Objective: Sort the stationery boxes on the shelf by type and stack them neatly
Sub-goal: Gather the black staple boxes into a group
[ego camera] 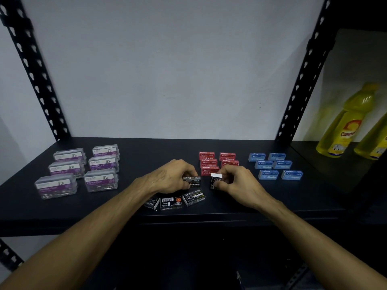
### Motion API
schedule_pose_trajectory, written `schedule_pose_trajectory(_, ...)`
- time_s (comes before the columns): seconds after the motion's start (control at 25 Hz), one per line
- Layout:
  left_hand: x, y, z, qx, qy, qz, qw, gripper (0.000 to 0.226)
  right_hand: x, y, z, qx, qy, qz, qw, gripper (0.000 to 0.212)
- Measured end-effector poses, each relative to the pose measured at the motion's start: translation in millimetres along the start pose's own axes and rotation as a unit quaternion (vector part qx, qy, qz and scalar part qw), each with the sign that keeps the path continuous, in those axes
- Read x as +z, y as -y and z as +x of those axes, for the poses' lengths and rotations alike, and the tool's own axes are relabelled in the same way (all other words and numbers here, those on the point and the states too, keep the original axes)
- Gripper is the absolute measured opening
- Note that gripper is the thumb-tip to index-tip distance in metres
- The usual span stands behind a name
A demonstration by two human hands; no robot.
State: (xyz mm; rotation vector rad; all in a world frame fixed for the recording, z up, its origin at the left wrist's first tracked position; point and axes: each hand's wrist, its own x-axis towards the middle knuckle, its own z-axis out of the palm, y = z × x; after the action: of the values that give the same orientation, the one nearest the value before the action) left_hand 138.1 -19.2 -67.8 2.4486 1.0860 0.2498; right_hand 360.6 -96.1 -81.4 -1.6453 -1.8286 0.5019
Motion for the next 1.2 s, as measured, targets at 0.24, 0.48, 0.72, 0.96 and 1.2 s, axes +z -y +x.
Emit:
schedule_pose_trajectory(0.24, -2, 1, -3, 0.006, 0.005, 0.001, 1.0, 0.031, -15, 6, 3, -0.022, 0.039, -0.143, 0.989, 0.009)
schedule_pose_trajectory(0.48, 0, -1, 1, 0.012, -0.009, 0.006, 1.0, 0.019, -7, 13, 7, -0.043, 0.079, -0.233, 0.968, 0.017)
schedule_pose_trajectory(0.72, -22, 11, -3, -0.003, -0.044, 0.004, 0.999, 0.014, -19, 29, 13, -0.058, 0.096, -0.186, 0.976, 0.007)
schedule_pose_trajectory(0.96, -70, 46, -3, -0.055, -0.064, 0.07, 0.994, 0.016, -13, 58, 56, -0.117, 0.076, -0.215, 0.967, 0.005)
schedule_pose_trajectory(1.2, -77, 83, 12, -0.102, -0.077, 0.087, 0.988, 0.015, 28, 74, 109, -0.147, 0.085, -0.235, 0.957, 0.019)
